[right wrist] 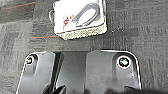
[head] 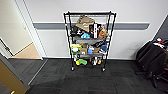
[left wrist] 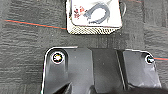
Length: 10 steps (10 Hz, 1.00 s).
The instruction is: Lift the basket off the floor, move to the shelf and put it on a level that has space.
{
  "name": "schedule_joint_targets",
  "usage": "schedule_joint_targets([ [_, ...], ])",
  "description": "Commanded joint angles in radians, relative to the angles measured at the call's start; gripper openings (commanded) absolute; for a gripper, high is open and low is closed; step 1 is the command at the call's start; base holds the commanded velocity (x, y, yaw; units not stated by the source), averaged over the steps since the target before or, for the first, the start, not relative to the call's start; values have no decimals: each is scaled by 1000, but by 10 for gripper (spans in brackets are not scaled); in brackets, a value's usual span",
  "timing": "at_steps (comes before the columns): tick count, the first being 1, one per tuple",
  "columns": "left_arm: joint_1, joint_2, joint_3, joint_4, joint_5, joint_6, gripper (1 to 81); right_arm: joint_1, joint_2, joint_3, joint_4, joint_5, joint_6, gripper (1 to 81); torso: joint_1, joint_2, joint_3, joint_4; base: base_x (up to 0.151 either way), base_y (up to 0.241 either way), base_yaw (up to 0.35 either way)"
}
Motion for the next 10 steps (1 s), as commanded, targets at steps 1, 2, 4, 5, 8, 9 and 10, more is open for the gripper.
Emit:
schedule_joint_targets([
  [1,-53,-6,4,-9,47,3,811,59,-8,1,7,-54,1,811,0,0,0,0,0,0,0],
  [2,-53,-4,4,-9,47,1,811,59,-9,1,7,-54,1,811,0,0,0,0,0,0,0],
  [4,-53,-1,4,-9,50,1,811,62,-9,1,9,-54,1,811,0,0,0,0,0,0,0],
  [5,-53,1,2,-12,57,0,811,64,-9,1,10,-54,3,811,0,0,0,0,0,0,0],
  [8,-50,-15,4,-36,52,-2,811,67,-6,4,12,-54,3,811,0,0,0,0,0,0,0],
  [9,-50,-15,4,-36,52,-2,811,67,-6,3,12,-54,3,811,64,-100,0,0,0,0,0],
  [10,-50,-15,4,-39,50,-2,811,67,-6,1,12,-54,3,811,67,-105,0,0,0,0,0],
])
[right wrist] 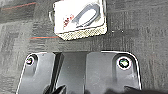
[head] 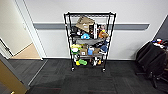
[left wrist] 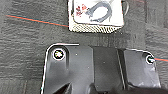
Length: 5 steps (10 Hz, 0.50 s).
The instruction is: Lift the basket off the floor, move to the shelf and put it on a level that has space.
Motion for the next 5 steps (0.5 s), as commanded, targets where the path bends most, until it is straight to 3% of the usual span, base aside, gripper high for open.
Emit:
schedule_joint_targets([
  [1,-61,-10,4,-16,43,1,811,68,-6,1,11,-51,3,811,62,-96,0,0,0,0,0],
  [5,-64,-15,4,-43,41,-2,811,79,-4,4,11,-54,3,811,146,-231,0,0,0,0,0],
])
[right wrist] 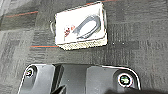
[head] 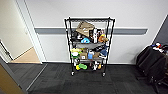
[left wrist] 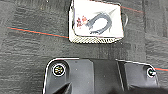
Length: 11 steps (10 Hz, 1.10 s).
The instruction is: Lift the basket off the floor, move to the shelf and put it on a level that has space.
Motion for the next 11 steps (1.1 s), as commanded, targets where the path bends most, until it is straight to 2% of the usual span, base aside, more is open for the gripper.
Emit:
schedule_joint_targets([
  [1,-68,-12,4,-31,43,-2,811,78,-5,3,9,-52,3,811,63,-98,-93,0,0,0,0],
  [2,-69,-10,4,-31,42,-2,811,81,-3,1,9,-52,3,811,78,-123,-99,0,0,0,0],
  [4,-74,-9,4,-31,42,-2,811,90,-2,1,11,-54,3,811,111,-176,-142,0,0,0,0],
  [11,-94,-6,-1,-45,43,-36,811,134,6,1,11,-66,3,811,266,-418,-368,0,0,0,0],
])
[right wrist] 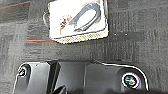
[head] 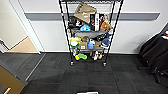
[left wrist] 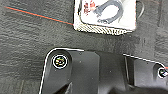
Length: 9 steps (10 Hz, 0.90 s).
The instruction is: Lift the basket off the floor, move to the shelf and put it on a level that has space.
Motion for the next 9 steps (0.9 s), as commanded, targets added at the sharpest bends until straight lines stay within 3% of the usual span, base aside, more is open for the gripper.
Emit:
schedule_joint_targets([
  [1,-65,-8,-3,-10,52,-16,811,75,0,2,12,-59,2,811,62,-97,-71,0,0,0,0],
  [2,-73,-8,-3,-10,52,-16,811,81,1,2,12,-59,2,811,85,-132,-29,0,0,0,0],
  [5,-104,-6,-3,-11,61,-16,811,107,1,2,15,-64,7,811,135,-209,-58,0,0,0,0],
  [9,-117,-17,-4,-13,62,-16,811,132,0,0,16,-77,8,811,221,-345,-59,0,0,0,0],
])
